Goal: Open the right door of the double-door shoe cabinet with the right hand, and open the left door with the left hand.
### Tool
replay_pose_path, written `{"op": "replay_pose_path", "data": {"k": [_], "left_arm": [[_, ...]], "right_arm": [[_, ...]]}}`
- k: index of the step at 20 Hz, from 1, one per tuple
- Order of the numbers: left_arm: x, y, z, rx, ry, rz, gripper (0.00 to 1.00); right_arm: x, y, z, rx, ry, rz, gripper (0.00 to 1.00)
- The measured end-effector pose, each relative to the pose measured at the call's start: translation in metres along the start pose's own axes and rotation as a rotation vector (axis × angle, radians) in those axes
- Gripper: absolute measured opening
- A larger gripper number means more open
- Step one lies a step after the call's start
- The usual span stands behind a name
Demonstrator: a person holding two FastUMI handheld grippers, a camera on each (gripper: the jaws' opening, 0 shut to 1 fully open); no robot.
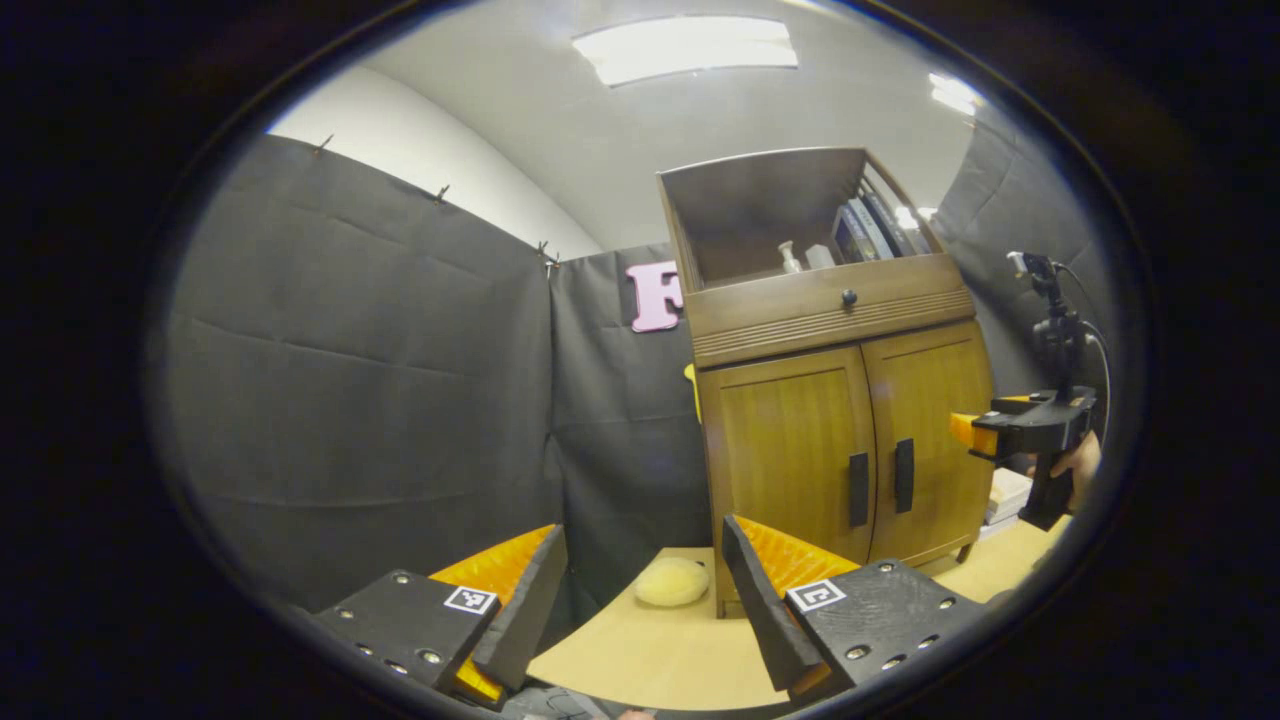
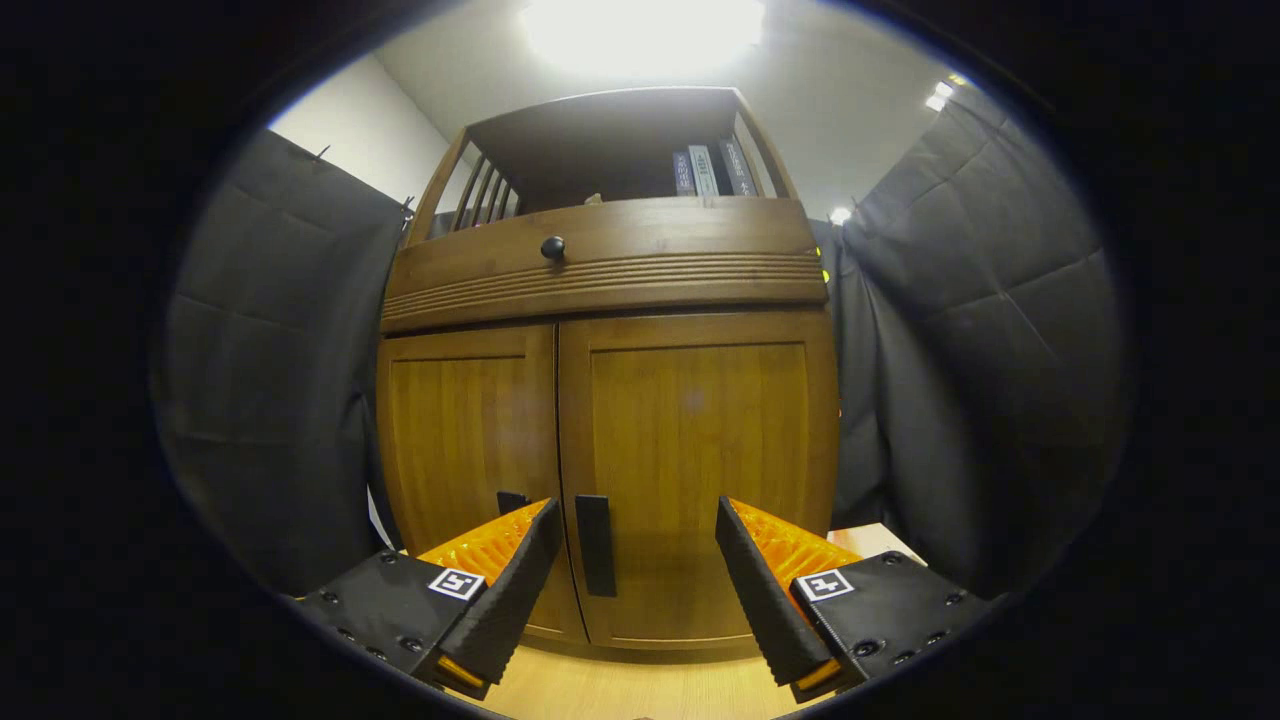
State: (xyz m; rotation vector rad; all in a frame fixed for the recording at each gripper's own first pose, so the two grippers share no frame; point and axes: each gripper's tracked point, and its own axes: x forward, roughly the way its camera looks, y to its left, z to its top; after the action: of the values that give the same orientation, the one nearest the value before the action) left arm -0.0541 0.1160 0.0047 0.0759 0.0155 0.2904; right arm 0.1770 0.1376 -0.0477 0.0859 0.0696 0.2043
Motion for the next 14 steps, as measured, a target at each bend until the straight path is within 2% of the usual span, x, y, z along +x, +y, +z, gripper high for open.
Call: {"op": "replay_pose_path", "data": {"k": [14], "left_arm": [[-0.023,0.038,0.004,0.032,0.032,0.12,0.91]], "right_arm": [[0.088,0.026,-0.059,0.0,0.085,0.014,0.97]]}}
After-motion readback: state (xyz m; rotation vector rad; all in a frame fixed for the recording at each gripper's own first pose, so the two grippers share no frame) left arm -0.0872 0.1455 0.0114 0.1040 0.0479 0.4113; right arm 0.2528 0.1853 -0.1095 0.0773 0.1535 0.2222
